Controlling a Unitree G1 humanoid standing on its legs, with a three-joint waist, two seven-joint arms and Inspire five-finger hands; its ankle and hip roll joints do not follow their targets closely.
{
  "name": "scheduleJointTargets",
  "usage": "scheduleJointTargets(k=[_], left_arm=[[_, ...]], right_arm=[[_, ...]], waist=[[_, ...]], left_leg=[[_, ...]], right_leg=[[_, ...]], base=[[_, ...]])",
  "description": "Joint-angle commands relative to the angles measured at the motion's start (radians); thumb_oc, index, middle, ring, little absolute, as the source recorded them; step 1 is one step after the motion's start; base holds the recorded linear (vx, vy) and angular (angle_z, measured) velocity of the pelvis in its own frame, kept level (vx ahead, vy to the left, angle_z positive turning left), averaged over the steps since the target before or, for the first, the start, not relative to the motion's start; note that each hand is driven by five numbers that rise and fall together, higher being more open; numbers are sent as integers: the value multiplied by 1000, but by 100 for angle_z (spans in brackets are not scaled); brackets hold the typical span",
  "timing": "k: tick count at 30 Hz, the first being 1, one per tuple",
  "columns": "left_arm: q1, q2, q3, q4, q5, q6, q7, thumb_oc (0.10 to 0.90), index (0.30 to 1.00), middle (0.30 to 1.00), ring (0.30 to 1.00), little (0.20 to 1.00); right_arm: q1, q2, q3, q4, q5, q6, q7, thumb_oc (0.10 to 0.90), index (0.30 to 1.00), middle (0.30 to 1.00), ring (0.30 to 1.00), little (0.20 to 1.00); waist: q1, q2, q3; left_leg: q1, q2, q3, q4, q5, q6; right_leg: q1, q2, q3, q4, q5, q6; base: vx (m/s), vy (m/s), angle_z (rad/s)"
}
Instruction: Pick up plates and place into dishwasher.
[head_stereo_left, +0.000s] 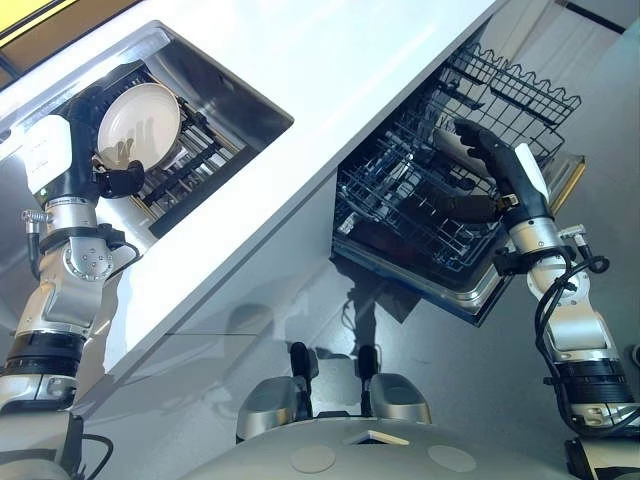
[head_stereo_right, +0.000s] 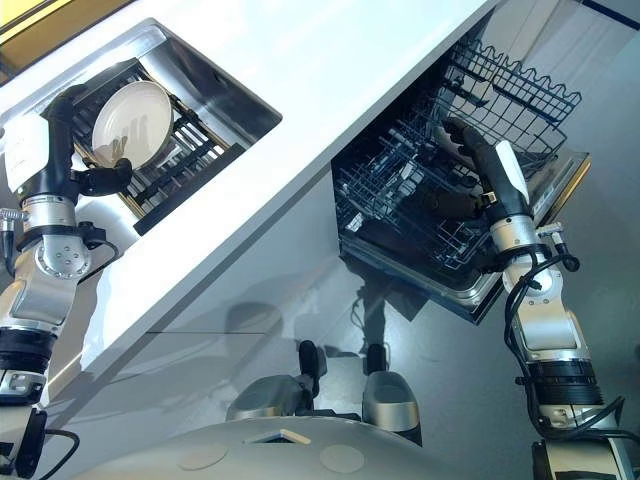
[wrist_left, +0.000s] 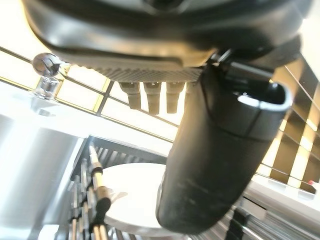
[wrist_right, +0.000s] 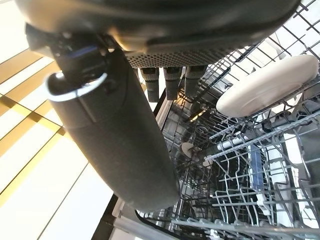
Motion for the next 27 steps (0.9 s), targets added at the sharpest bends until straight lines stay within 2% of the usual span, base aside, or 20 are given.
scheduleJointTargets(k=[1,9,16,24,27], left_arm=[[-30,15,-42,59,79,-4,96,800,900,900,900,900],[-112,-7,-135,159,33,11,74,800,900,900,900,900],[-140,-6,-148,193,12,-30,61,800,900,900,900,900],[-152,-6,-160,206,35,-3,68,800,900,900,900,900],[-192,8,-188,232,45,32,46,800,900,900,900,900]], right_arm=[[-33,-28,2,-70,30,-119,-32,800,900,900,900,900],[-48,-41,33,-64,34,-121,-31,800,900,900,900,900],[-43,-45,31,-62,31,-134,-31,800,900,900,900,900],[-37,-49,33,-60,39,-130,-9,800,900,900,900,900],[-54,-58,48,-60,43,-110,-13,800,900,900,900,900]], waist=[[3,12,-153],[-17,6,-139],[-29,7,-122],[-38,4,-115],[-43,3,-104]], left_leg=[[20,-58,-46,56,-185,35],[12,-59,-38,73,-191,41],[-2,-57,-23,81,-193,43],[-9,-59,-15,92,-197,45],[-24,-61,-10,117,-204,47]], right_leg=[[-90,44,-22,171,-127,49],[-108,49,2,190,-122,54],[-123,51,19,182,-113,56],[-133,49,26,187,-102,60],[-148,48,32,201,-102,60]], base=[[56,21,-4],[48,21,-6],[17,1,-11],[28,4,-6],[45,16,-3]])
